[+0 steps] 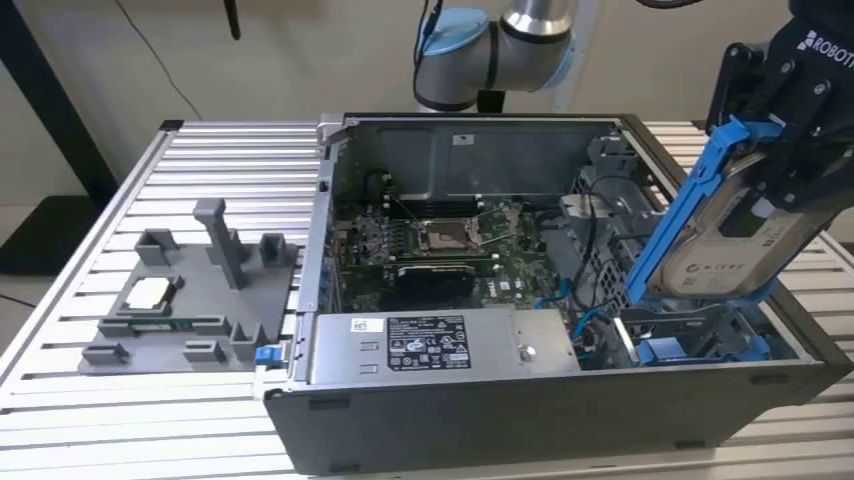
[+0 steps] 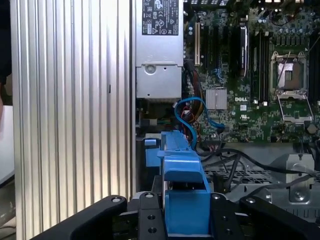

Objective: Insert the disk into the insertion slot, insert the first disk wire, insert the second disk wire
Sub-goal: 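Insert the disk into the insertion slot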

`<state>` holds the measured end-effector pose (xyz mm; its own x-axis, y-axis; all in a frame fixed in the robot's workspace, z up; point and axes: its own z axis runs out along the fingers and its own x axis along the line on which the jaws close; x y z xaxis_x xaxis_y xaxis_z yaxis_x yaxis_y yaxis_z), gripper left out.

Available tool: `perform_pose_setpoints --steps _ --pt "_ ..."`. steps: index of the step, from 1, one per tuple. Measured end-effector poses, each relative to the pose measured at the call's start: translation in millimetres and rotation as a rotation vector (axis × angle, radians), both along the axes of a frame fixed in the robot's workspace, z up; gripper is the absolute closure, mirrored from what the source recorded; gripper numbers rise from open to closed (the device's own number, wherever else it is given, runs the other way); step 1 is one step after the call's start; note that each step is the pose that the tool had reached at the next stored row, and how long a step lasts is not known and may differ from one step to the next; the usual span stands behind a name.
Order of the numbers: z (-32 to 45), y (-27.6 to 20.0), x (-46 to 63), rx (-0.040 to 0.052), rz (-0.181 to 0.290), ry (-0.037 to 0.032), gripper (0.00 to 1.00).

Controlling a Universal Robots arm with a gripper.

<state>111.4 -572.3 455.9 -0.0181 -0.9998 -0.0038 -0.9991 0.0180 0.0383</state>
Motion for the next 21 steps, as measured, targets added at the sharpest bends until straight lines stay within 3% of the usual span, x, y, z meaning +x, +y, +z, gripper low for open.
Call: perform_pose_setpoints --steps 21 --pt "-21.1 0.0 1.4 0.0008 0.000 0.0000 0.68"
